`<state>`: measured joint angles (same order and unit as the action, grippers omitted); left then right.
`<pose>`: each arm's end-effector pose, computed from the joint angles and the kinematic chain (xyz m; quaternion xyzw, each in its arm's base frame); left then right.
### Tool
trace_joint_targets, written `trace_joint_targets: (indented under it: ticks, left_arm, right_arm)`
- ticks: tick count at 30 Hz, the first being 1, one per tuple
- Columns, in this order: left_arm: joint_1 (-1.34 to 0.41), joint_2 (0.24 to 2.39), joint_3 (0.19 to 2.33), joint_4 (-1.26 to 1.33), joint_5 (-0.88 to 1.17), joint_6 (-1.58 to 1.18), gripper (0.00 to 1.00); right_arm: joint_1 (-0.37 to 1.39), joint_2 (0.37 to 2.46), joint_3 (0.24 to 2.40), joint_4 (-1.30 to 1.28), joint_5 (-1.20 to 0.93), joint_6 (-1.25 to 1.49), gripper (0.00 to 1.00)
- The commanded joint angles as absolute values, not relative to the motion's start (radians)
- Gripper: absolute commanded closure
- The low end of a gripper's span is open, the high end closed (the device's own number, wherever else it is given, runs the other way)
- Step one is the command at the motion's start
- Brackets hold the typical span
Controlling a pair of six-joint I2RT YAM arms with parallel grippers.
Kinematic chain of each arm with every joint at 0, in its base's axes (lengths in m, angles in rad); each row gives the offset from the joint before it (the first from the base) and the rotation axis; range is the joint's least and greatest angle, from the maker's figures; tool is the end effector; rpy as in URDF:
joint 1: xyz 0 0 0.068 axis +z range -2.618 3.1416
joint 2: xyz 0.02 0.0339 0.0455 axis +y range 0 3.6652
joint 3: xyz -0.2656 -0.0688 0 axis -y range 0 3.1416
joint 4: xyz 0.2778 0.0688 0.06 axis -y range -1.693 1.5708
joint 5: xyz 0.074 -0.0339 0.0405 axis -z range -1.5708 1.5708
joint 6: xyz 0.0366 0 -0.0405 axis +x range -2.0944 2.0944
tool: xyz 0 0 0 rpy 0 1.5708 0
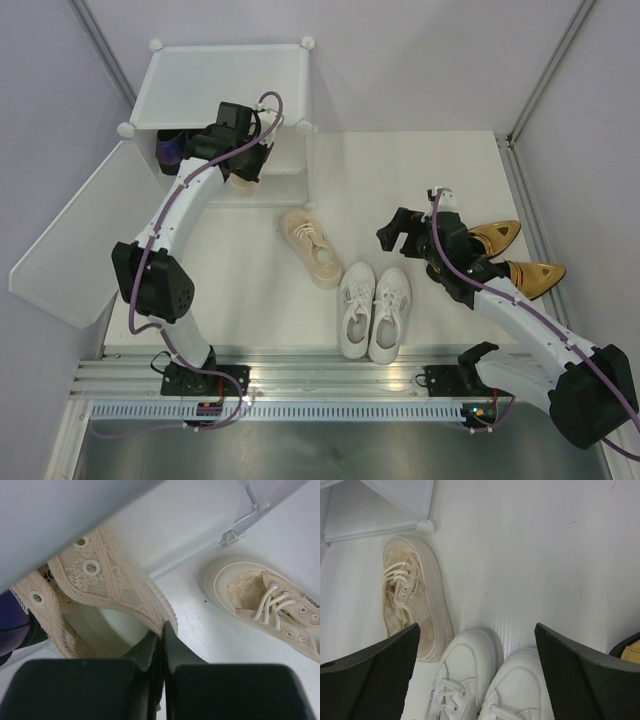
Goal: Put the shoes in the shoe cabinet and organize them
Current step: Place the shoe in the shoe cabinet.
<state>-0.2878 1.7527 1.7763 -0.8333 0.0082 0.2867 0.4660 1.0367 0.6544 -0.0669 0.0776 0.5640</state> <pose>0.4033 -0.1197 0.3612 0.2645 0.8900 -0.0040 0.3714 0.2375 0.1163 0.2462 0.0621 0.8442 0.2332 0.4787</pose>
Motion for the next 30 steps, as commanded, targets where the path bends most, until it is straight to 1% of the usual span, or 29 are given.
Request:
trace_joint_targets:
  ticks: [1, 7, 10, 16, 17, 19, 20, 22, 23, 25, 26, 28, 29, 30]
  left_arm:
    - [-0.278, 1.759, 1.855, -0.713, 0.028, 0.373, 0.97]
    - [-0.247, 1.808, 1.881, -0.709, 0.034, 0.345, 0.94]
    - [-0.232, 1.83, 1.888, -0.704, 0.038, 0.339, 0.91]
    - [-0.227, 1.855, 1.901, -0.695, 0.014, 0.345, 0.78]
    - [-0.227, 1.858, 1.902, -0.693, 0.005, 0.344, 0.71]
    - [-0.227, 1.862, 1.899, -0.692, 0.005, 0.339, 0.66]
    - [-0.227, 1.862, 1.899, -0.692, 0.005, 0.337, 0.62]
    - [-0.225, 1.868, 1.898, -0.692, 0.003, 0.331, 0.58]
    - [-0.227, 1.868, 1.898, -0.69, 0.003, 0.331, 0.53]
    - [-0.227, 1.868, 1.896, -0.69, 0.003, 0.321, 0.48]
    - [-0.227, 1.868, 1.898, -0.689, -0.02, 0.319, 0.43]
    - [-0.227, 1.864, 1.899, -0.69, -0.025, 0.307, 0.38]
    - [-0.227, 1.859, 1.901, -0.69, -0.025, 0.301, 0.3]
    - [-0.227, 1.856, 1.905, -0.689, -0.022, 0.293, 0.26]
  right_arm:
    - [0.459, 1.046, 0.673, -0.038, 0.098, 0.548, 0.02]
    - [0.454, 1.06, 0.678, -0.037, 0.101, 0.546, 0.02]
    - [0.453, 1.062, 0.677, -0.038, 0.101, 0.543, 0.02]
    - [0.449, 1.071, 0.68, -0.037, 0.11, 0.541, 0.02]
    - [0.448, 1.071, 0.68, -0.037, 0.11, 0.543, 0.02]
    - [0.448, 1.074, 0.68, -0.035, 0.11, 0.542, 0.02]
    - [0.446, 1.075, 0.681, -0.037, 0.109, 0.543, 0.02]
    - [0.448, 1.074, 0.681, -0.037, 0.11, 0.541, 0.02]
    - [0.446, 1.072, 0.68, -0.038, 0.11, 0.541, 0.02]
    - [0.446, 1.069, 0.68, -0.038, 0.11, 0.541, 0.02]
    - [0.446, 1.068, 0.678, -0.038, 0.11, 0.541, 0.02]
    - [0.446, 1.068, 0.678, -0.038, 0.109, 0.541, 0.02]
    - [0.446, 1.068, 0.678, -0.038, 0.109, 0.54, 0.02]
    - [0.445, 1.066, 0.678, -0.037, 0.109, 0.54, 0.02]
